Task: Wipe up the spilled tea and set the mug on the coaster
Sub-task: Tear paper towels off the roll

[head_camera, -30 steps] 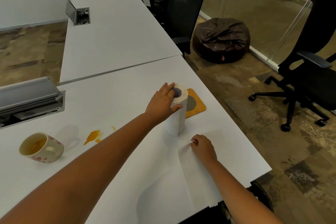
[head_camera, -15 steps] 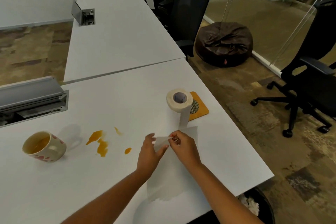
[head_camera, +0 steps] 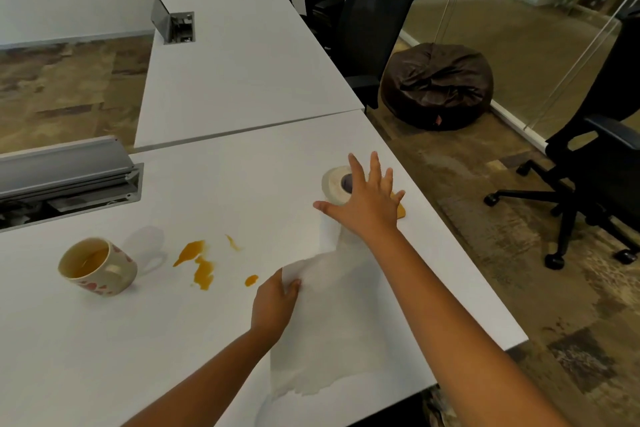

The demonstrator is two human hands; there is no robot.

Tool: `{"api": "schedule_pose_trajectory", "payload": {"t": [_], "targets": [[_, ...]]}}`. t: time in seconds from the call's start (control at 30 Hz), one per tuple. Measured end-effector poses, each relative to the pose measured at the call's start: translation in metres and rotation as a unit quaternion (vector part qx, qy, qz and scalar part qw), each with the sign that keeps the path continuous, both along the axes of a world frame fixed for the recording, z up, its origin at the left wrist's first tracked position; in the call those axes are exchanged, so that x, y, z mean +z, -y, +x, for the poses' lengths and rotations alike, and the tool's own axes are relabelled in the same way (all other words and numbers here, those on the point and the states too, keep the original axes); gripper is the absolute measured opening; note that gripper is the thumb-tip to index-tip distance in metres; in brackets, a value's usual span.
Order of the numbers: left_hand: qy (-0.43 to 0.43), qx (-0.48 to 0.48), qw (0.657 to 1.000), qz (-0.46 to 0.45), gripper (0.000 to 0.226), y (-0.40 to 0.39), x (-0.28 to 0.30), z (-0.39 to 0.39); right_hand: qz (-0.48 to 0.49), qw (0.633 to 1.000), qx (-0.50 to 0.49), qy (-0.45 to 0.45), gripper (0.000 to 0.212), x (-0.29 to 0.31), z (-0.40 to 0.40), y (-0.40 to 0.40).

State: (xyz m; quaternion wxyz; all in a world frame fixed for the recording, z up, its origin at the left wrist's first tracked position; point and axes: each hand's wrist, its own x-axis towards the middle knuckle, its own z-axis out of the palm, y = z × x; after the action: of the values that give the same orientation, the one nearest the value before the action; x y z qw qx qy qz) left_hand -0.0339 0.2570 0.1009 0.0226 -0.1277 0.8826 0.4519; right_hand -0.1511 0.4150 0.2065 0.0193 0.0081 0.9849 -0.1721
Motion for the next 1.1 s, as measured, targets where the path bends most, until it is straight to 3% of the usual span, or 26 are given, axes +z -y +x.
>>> {"api": "schedule_pose_trajectory", "payload": {"t": [0.13, 0.33, 0.47, 0.87, 1.1], "targets": [[0.010, 0.006, 1.000, 0.001, 0.029, 0.005, 0.000, 0.002, 0.024, 0.999, 0.019, 0.019, 0.103, -0.009, -0.005, 0.004], [0.011, 0.024, 0.999, -0.020, 0.029, 0.010, 0.002, 0.001, -0.049, 0.998, 0.004, -0.040, 0.085, -0.013, -0.002, -0.009], [0.024, 0.049, 0.998, -0.032, 0.028, 0.016, -0.002, 0.003, -0.073, 0.996, -0.036, -0.031, 0.085, -0.011, -0.003, -0.033], [0.035, 0.069, 0.997, -0.015, 0.024, 0.034, -0.016, -0.001, -0.029, 0.988, -0.144, -0.043, 0.083, -0.007, 0.004, -0.106], [0.028, 0.081, 0.996, -0.005, 0.023, 0.036, -0.018, 0.002, -0.008, 0.987, -0.156, -0.031, 0.090, -0.010, 0.009, -0.124]]}}
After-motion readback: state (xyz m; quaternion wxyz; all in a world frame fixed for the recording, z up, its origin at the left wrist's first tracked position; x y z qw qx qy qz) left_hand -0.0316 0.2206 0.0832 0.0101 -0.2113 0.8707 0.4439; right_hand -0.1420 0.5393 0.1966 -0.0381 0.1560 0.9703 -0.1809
